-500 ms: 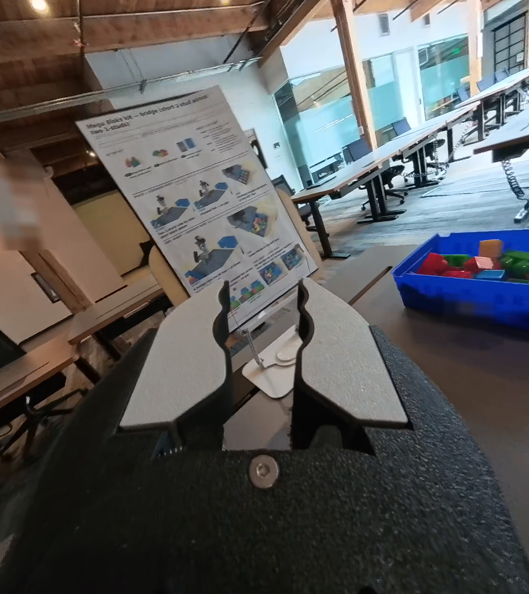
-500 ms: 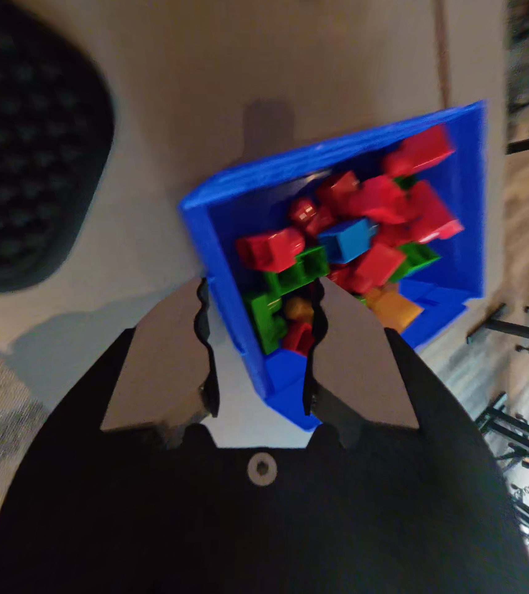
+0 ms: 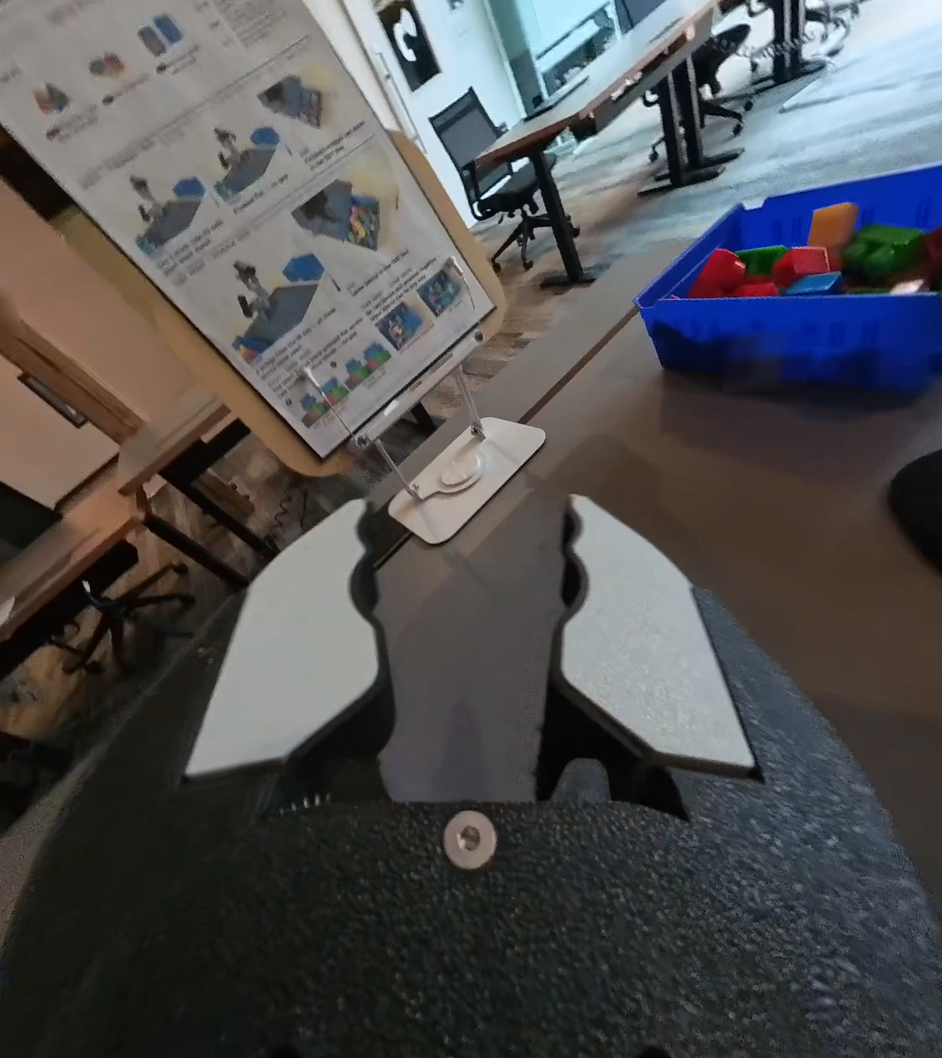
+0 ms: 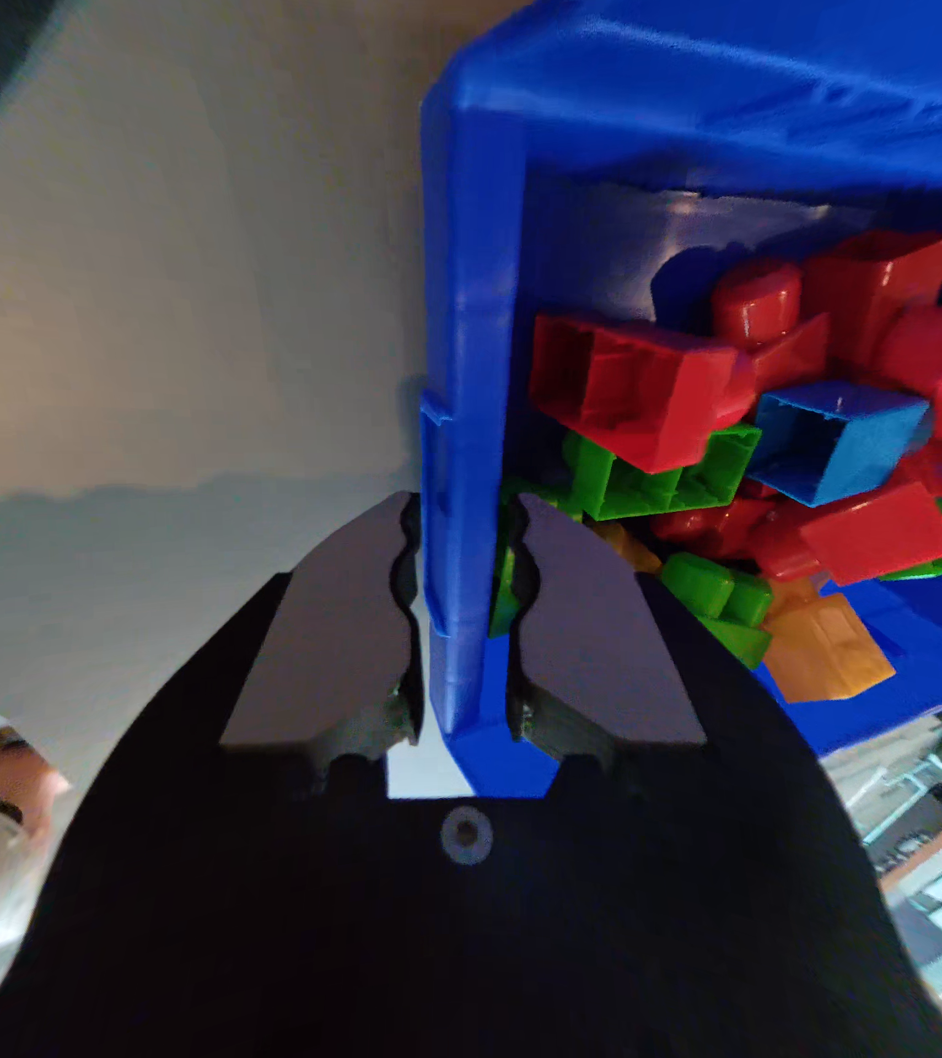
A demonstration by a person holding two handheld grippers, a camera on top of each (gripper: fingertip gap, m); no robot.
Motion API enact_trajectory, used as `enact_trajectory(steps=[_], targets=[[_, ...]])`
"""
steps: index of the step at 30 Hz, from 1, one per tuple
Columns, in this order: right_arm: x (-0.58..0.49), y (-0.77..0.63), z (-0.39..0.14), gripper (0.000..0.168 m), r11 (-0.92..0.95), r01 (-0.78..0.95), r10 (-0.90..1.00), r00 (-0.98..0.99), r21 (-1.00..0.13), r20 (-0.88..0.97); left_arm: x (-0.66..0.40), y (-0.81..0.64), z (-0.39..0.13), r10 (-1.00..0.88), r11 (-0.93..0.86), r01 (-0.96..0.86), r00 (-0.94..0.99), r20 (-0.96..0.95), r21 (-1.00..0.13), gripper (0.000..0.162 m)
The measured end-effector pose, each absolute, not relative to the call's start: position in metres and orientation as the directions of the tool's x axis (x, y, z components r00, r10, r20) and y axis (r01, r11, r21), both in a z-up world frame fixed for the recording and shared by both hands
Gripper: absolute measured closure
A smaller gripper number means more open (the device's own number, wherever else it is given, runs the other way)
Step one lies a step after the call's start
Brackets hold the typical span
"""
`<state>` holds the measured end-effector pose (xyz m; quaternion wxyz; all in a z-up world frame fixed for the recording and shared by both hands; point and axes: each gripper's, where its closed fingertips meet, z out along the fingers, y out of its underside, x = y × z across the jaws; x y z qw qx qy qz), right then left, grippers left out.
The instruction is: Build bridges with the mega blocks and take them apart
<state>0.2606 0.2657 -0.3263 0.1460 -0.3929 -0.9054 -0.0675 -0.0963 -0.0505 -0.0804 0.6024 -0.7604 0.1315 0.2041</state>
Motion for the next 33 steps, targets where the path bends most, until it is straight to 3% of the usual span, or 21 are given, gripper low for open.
enact_trajectory(steps=[2,7,16,20,24,28,33], targets=[[0.261,0.266,-0.329,0.143,0.709,0.704,0.661,-0.682,0.037,0.312,-0.096,-0.057,-0.096,0.087,-0.239,-0.387,0.905,-0.416,-0.891,0.080],[0.255,0.263,-0.328,0.142,0.736,0.671,0.610,-0.713,0.087,0.346,-0.088,-0.073,-0.144,0.101,-0.234,-0.312,0.934,-0.342,-0.921,0.079],[0.218,0.229,-0.328,0.141,0.791,0.605,0.543,-0.762,0.089,0.353,-0.083,-0.099,-0.178,0.208,-0.160,-0.247,0.938,-0.277,-0.956,0.103],[0.198,0.214,-0.328,0.141,0.811,0.576,0.510,-0.782,0.105,0.359,-0.083,-0.114,-0.181,0.237,-0.096,-0.177,0.952,-0.195,-0.980,0.104],[0.176,0.194,-0.328,0.142,0.821,0.561,0.494,-0.791,0.106,0.360,-0.079,-0.129,-0.167,0.227,0.114,-0.060,0.973,-0.033,-0.992,0.111],[0.152,0.176,-0.328,0.142,0.823,0.555,0.480,-0.791,0.116,0.380,-0.073,-0.154,-0.141,0.119,0.389,0.072,0.985,0.128,-0.918,0.131],[0.123,0.154,-0.328,0.141,0.822,0.562,0.489,-0.779,0.093,0.392,-0.086,-0.172,-0.150,0.182,0.404,0.065,0.972,0.150,-0.912,0.134]])
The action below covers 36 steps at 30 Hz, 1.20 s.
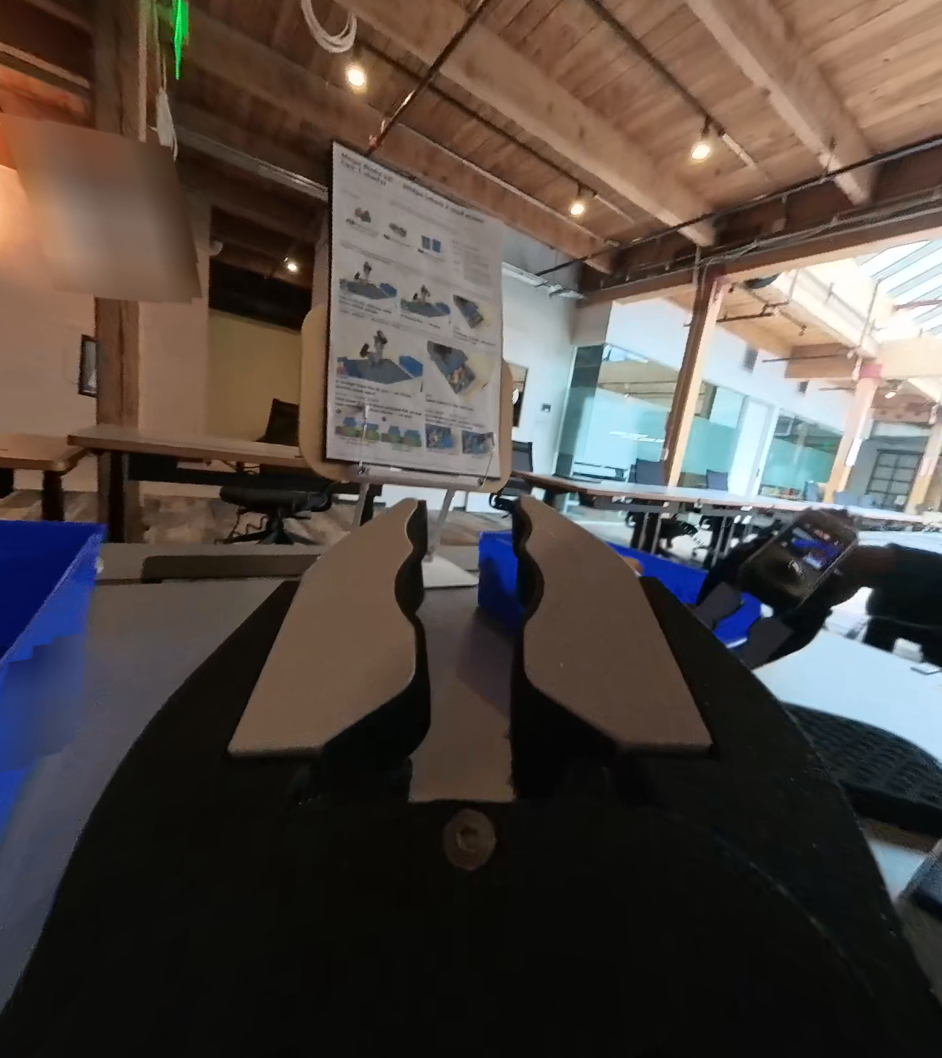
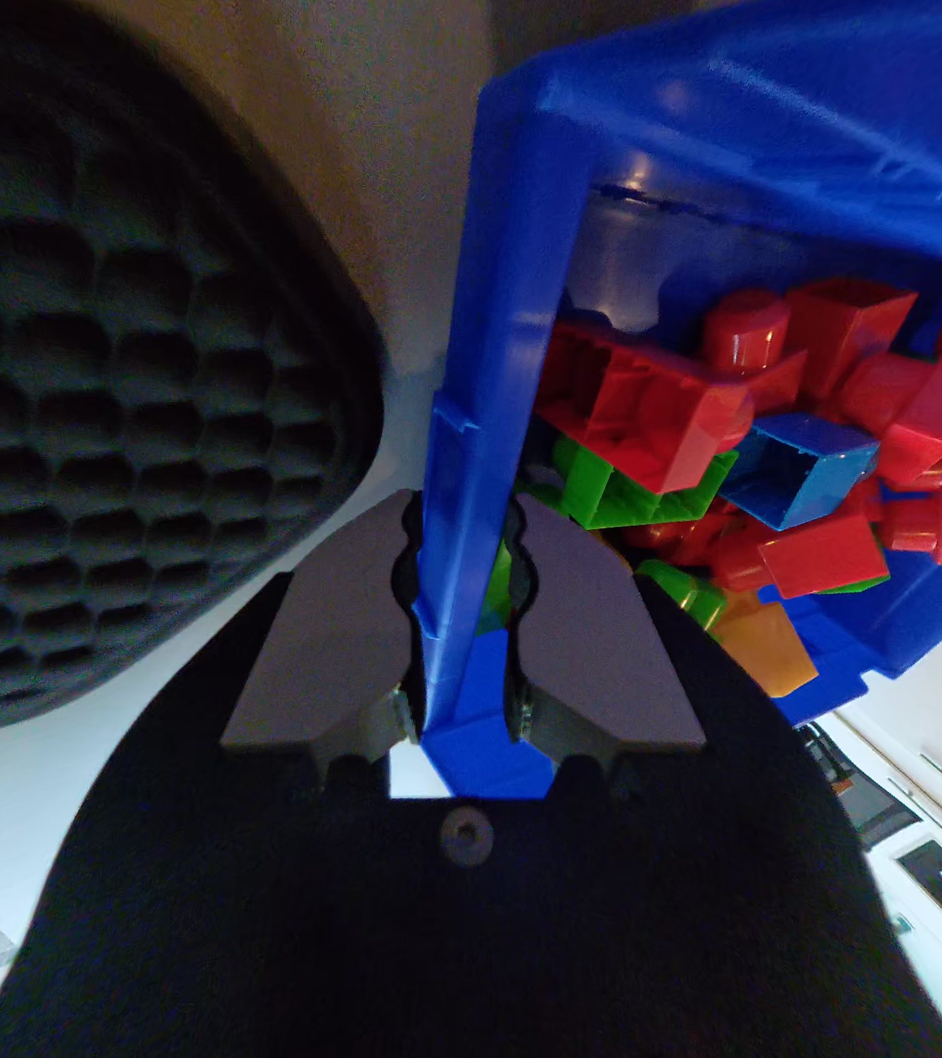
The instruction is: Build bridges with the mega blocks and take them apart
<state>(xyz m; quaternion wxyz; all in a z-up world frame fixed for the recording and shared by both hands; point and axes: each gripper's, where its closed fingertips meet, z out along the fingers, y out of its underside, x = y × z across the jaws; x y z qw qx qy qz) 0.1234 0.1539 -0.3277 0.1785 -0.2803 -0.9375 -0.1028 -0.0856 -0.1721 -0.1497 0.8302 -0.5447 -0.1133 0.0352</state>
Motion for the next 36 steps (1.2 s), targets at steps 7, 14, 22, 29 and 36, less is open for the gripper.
enact_trajectory(steps=[7,14,22,29,36], targets=[[0.097,0.132,-0.328,0.141,0.827,0.558,0.494,-0.778,0.066,0.388,-0.091,-0.180,-0.167,0.301,0.292,-0.059,0.953,0.033,-0.955,0.133],[0.082,0.122,-0.328,0.140,0.845,0.532,0.472,-0.792,0.056,0.388,-0.095,-0.185,-0.177,0.356,0.236,-0.097,0.935,-0.007,-0.967,0.133],[0.073,0.120,-0.327,0.140,0.858,0.508,0.443,-0.805,0.071,0.395,-0.100,-0.189,-0.182,0.386,0.201,-0.109,0.922,-0.024,-0.974,0.133],[0.060,0.115,-0.327,0.140,0.845,0.533,0.472,-0.784,0.048,0.403,-0.107,-0.189,-0.192,0.417,0.133,-0.113,0.908,-0.048,-0.985,0.132],[0.052,0.109,-0.327,0.139,0.843,0.538,0.484,-0.777,0.024,0.402,-0.110,-0.187,-0.202,0.434,0.070,-0.138,0.896,-0.095,-0.988,0.130]])
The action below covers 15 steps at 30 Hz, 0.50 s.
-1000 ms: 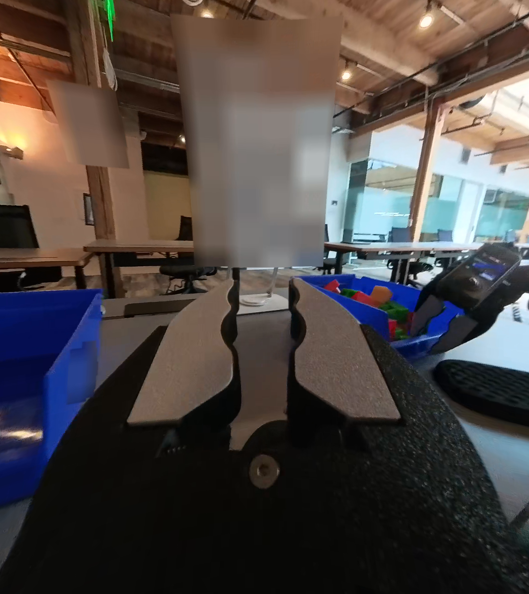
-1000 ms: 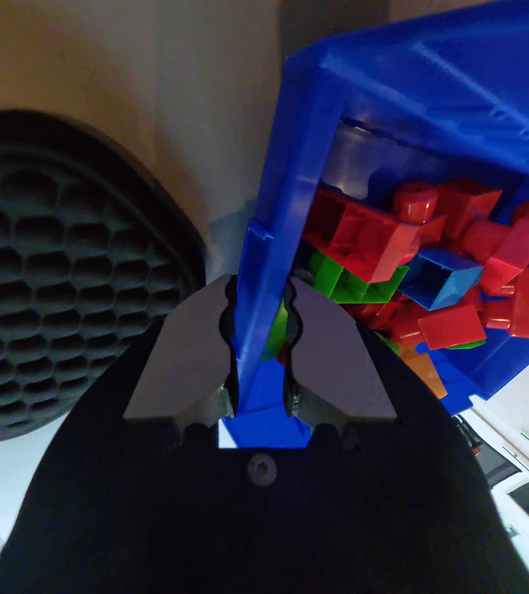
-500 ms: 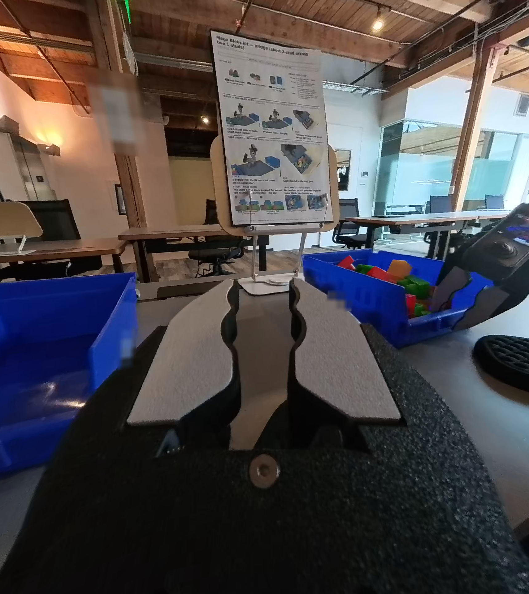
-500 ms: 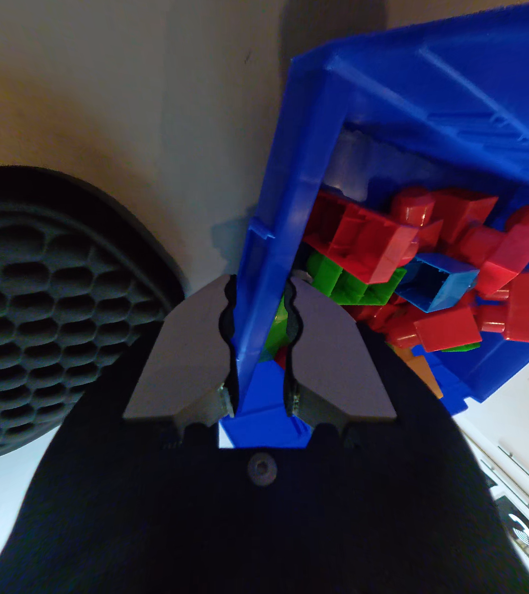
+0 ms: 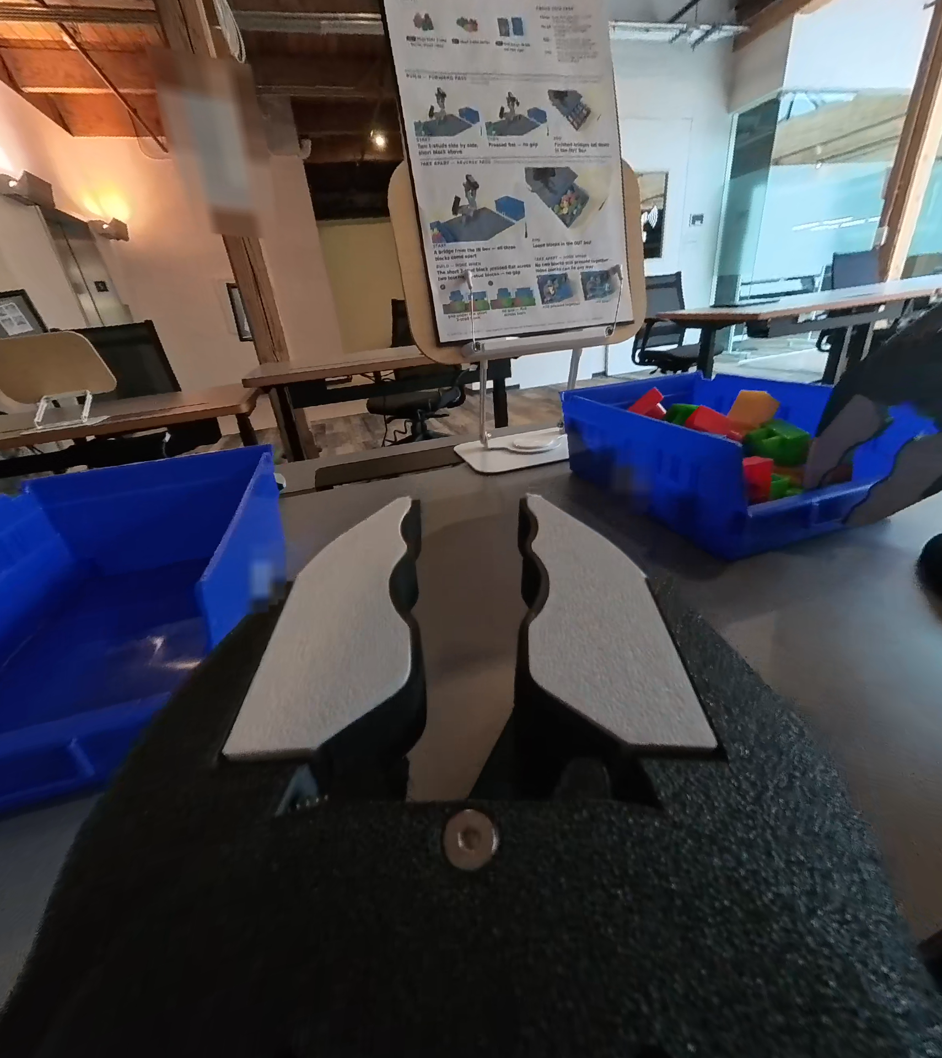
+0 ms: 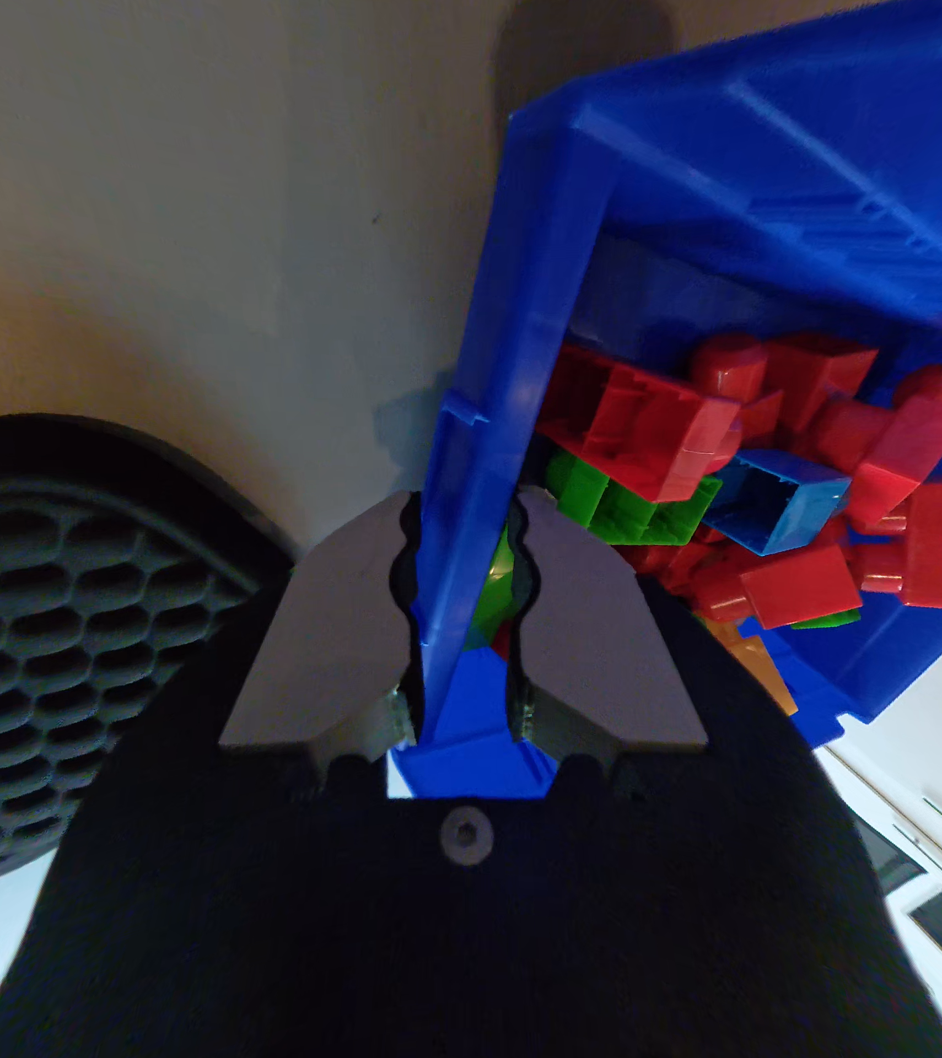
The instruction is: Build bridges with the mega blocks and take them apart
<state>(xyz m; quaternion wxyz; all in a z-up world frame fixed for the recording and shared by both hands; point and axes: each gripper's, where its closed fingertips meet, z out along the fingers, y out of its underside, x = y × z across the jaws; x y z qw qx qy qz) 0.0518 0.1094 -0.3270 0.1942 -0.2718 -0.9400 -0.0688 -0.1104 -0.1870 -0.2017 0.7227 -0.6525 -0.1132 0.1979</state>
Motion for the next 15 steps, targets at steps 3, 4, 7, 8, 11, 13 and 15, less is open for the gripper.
enact_trajectory(steps=[3,4,7,8,11,13,15], targets=[[0.045,0.107,-0.317,0.109,0.846,0.529,0.491,-0.730,-0.061,0.475,-0.117,-0.191,-0.208,0.453,-0.005,-0.165,0.879,-0.149,-0.986,0.123],[0.045,0.102,-0.312,0.098,0.834,0.539,0.525,-0.703,-0.123,0.480,-0.120,-0.193,-0.211,0.458,-0.040,-0.173,0.872,-0.172,-0.984,0.117],[0.042,0.083,-0.291,0.071,0.769,0.523,0.638,-0.597,-0.366,0.486,-0.134,-0.202,-0.217,0.469,-0.146,-0.199,0.848,-0.245,-0.969,0.099],[0.043,0.077,-0.285,0.063,0.741,0.509,0.672,-0.571,-0.439,0.472,-0.139,-0.206,-0.218,0.475,-0.181,-0.214,0.836,-0.276,-0.960,0.096],[0.052,0.057,-0.267,0.036,0.638,0.443,0.756,-0.516,-0.630,0.403,-0.159,-0.222,-0.217,0.492,-0.292,-0.278,0.777,-0.393,-0.915,0.092],[0.058,0.044,-0.255,0.022,0.561,0.376,0.795,-0.494,-0.737,0.353,-0.176,-0.233,-0.216,0.478,-0.375,-0.330,0.732,-0.486,-0.866,0.094],[0.066,0.036,-0.243,0.022,0.503,0.304,0.812,-0.488,-0.809,0.322,-0.196,-0.242,-0.215,0.429,-0.450,-0.374,0.706,-0.564,-0.811,0.096]])
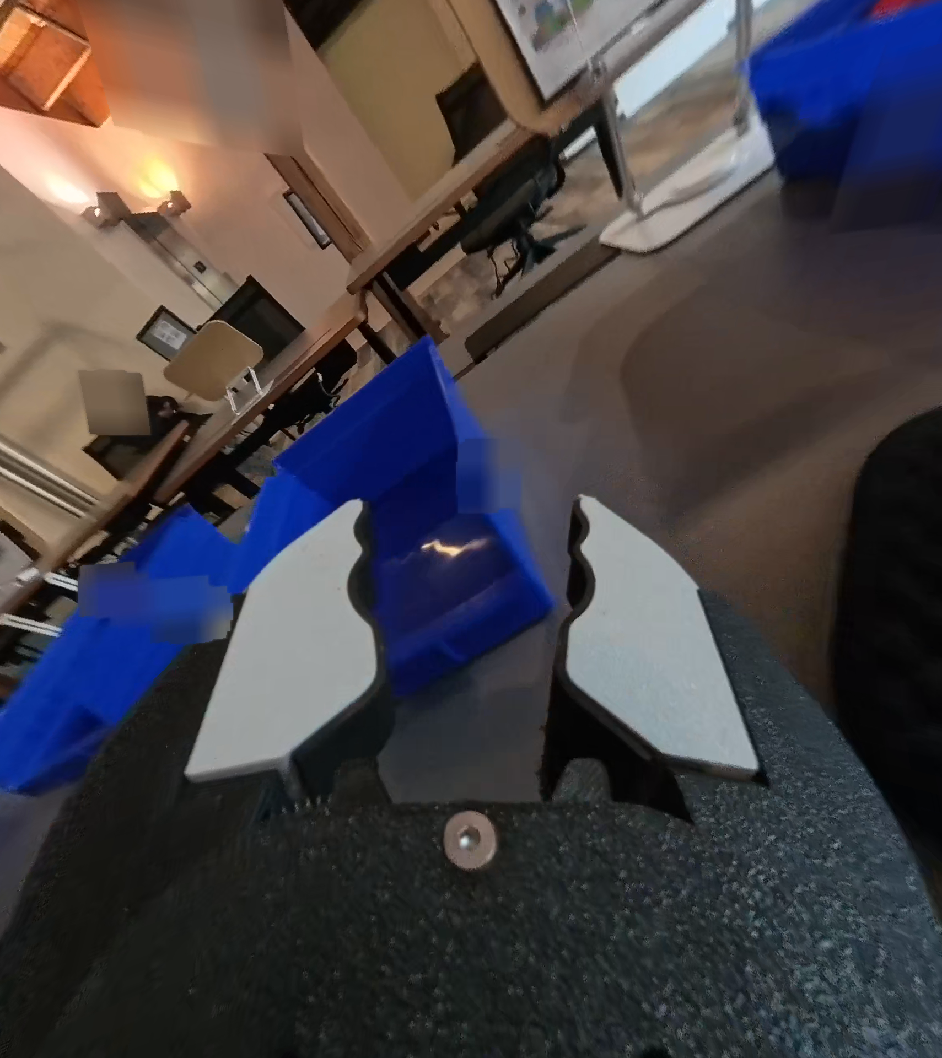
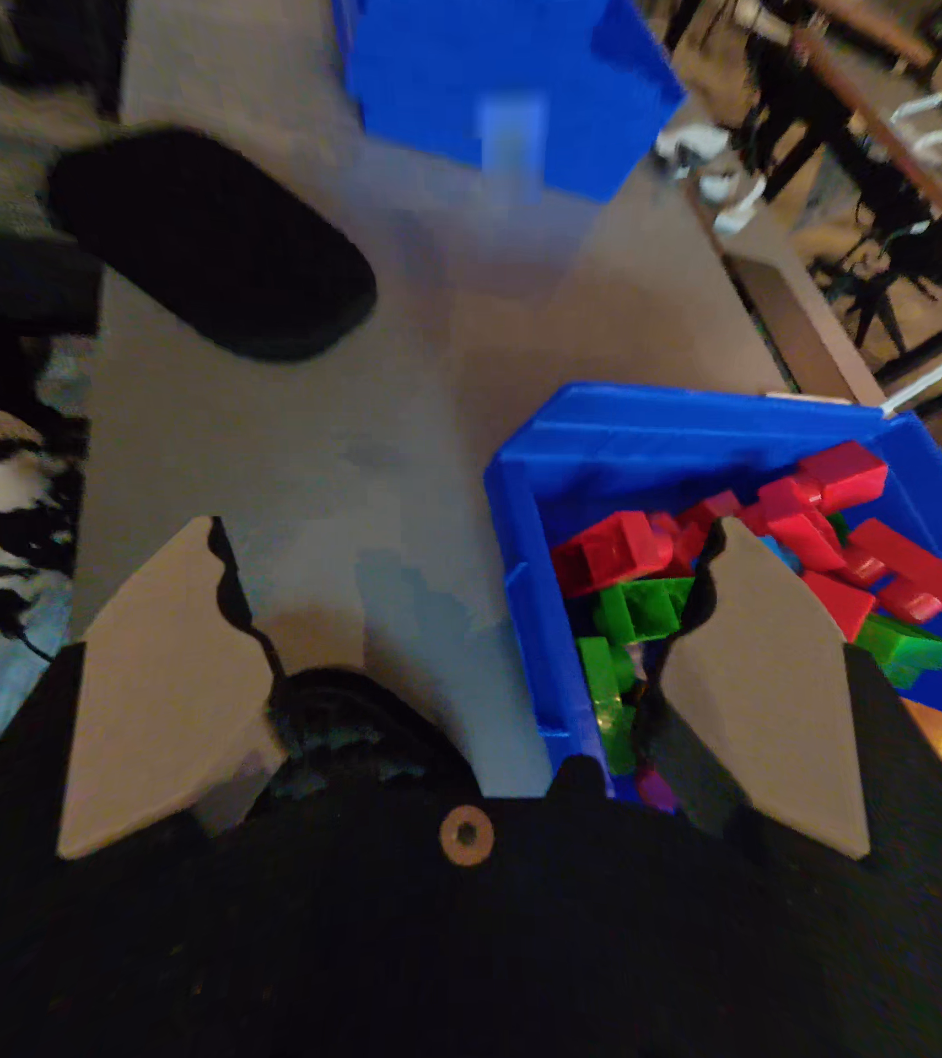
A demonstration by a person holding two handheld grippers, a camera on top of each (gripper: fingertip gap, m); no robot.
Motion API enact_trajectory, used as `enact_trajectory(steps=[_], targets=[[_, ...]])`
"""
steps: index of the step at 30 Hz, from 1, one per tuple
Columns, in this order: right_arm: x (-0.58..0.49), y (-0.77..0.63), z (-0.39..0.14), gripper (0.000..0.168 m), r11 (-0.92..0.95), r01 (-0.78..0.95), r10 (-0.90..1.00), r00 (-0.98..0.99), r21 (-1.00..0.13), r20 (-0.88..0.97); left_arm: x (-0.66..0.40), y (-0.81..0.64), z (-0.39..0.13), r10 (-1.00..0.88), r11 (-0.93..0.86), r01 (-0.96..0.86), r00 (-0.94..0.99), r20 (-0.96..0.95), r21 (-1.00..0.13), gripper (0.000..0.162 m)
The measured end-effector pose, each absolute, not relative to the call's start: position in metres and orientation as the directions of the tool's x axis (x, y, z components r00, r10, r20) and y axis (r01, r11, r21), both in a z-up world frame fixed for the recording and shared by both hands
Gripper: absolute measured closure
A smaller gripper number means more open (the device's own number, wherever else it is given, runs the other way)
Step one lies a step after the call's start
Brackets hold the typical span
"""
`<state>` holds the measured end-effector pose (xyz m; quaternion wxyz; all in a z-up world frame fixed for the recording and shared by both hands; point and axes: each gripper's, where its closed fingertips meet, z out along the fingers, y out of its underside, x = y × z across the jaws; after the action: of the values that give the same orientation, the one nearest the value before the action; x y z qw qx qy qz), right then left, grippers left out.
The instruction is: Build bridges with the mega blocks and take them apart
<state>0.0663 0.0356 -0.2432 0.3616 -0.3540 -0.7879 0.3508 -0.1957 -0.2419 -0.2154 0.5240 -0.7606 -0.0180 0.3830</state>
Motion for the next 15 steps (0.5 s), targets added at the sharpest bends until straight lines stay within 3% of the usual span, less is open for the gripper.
enact_trajectory(steps=[5,8,15], targets=[[0.089,0.039,-0.227,0.023,0.471,0.226,0.827,-0.450,-0.853,0.338,-0.245,-0.258,-0.237,0.153,-0.634,-0.454,0.720,-0.677,-0.626,0.105],[0.098,0.046,-0.219,0.023,0.457,0.196,0.840,-0.415,-0.867,0.349,-0.267,-0.271,-0.264,-0.081,-0.741,-0.477,0.762,-0.642,-0.472,0.107],[0.109,0.056,-0.216,0.025,0.424,0.180,0.865,-0.370,-0.888,0.338,-0.303,-0.279,-0.290,-0.392,-0.791,-0.569,0.754,-0.528,-0.224,0.114]])
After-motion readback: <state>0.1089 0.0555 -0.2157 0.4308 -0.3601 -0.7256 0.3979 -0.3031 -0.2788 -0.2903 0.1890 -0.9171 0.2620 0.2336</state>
